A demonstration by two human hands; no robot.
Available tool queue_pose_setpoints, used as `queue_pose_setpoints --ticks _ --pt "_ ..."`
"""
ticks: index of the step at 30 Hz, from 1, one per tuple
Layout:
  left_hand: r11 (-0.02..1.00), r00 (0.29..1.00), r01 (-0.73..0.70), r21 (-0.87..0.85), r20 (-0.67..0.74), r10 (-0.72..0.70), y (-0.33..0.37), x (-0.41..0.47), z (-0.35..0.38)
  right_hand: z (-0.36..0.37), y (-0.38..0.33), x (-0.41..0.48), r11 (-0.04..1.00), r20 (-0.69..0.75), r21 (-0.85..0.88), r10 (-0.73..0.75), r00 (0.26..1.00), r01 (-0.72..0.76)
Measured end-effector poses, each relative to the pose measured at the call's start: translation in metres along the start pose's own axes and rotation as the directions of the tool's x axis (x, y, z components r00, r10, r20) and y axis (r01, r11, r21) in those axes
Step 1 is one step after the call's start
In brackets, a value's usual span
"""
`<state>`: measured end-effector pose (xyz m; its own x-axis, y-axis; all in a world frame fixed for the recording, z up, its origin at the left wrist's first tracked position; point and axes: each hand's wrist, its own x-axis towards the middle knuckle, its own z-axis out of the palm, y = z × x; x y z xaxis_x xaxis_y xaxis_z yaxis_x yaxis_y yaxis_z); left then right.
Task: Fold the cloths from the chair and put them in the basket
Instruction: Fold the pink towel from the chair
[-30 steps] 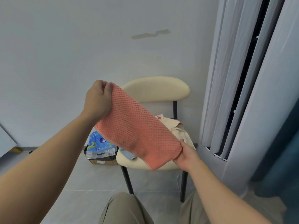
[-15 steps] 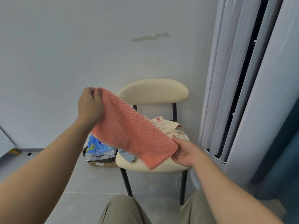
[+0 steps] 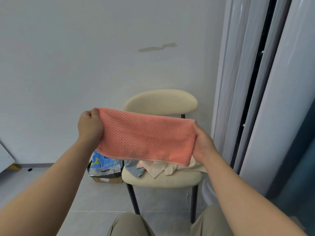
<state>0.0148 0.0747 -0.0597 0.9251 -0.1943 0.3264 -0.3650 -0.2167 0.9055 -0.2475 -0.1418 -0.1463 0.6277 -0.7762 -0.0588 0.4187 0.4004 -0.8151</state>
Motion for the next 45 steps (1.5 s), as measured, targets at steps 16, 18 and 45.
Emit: queue_pose_setpoints --ticks 16,18,45 --pt "0.987 0.988 0.153 -0.041 0.011 -0.153 -0.017 -0.005 -0.001 0.02 -0.027 0.016 0.959 -0.042 -0.262 -0.121 0.992 0.106" --pt "0.986 0.987 0.163 -0.048 0.02 -0.162 -0.019 -0.006 0.0 0.021 -0.027 0.017 0.941 -0.037 -0.322 -0.12 0.992 0.102" --pt "0.988 0.994 0.085 0.128 0.061 -0.093 -0.043 -0.019 -0.004 0.004 -0.027 0.0 0.711 -0.001 -0.63 -0.402 0.915 0.312"
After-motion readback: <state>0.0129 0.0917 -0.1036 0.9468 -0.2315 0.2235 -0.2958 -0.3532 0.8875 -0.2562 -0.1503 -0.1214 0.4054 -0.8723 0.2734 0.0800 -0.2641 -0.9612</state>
